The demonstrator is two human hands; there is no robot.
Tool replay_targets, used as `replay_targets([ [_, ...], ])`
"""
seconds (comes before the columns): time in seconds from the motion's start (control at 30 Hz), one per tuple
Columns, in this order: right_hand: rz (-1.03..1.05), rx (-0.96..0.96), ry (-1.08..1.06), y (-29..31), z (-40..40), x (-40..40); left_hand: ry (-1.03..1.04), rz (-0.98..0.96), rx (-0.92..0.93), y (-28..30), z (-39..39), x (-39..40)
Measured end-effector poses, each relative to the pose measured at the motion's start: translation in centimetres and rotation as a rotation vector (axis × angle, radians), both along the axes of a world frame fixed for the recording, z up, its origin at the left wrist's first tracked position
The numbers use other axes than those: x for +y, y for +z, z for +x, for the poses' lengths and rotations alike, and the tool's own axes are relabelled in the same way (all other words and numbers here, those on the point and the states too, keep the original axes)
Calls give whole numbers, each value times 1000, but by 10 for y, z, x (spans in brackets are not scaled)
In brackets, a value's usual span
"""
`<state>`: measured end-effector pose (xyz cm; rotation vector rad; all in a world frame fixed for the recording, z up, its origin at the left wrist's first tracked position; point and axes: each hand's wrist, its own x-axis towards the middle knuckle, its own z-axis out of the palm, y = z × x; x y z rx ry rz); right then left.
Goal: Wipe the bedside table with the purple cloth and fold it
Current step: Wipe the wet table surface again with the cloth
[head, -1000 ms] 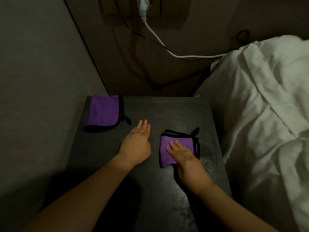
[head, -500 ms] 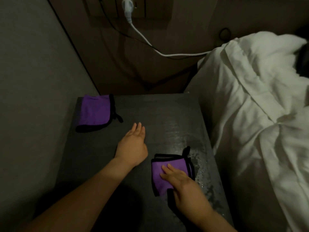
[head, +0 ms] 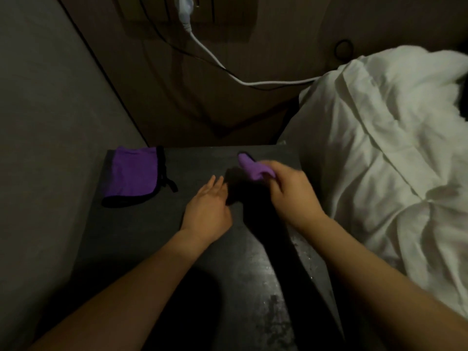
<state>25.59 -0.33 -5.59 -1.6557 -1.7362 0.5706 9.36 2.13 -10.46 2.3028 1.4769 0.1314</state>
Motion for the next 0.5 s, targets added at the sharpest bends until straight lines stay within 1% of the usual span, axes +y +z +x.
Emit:
replay_targets([
  [0.07, 11, -88, 23, -8, 4, 23, 14, 9, 0, -2, 4, 5],
  [0.17, -128, -213, 97, -38, 16, 48, 30, 13, 23, -5, 10, 10],
  [0.23, -227, -285, 159, -57, 22, 50, 26, 10, 44, -8, 14, 13],
  [0.27, -245, -308, 176, -64, 24, 48, 23, 4, 53, -9, 17, 14],
  [0.4, -146, -256, 116, -81, 19, 25, 47, -40, 85, -14, 24, 11],
  [0.5, -140, -247, 118, -87, 22, 10, 53, -67, 104, -13, 25, 11],
])
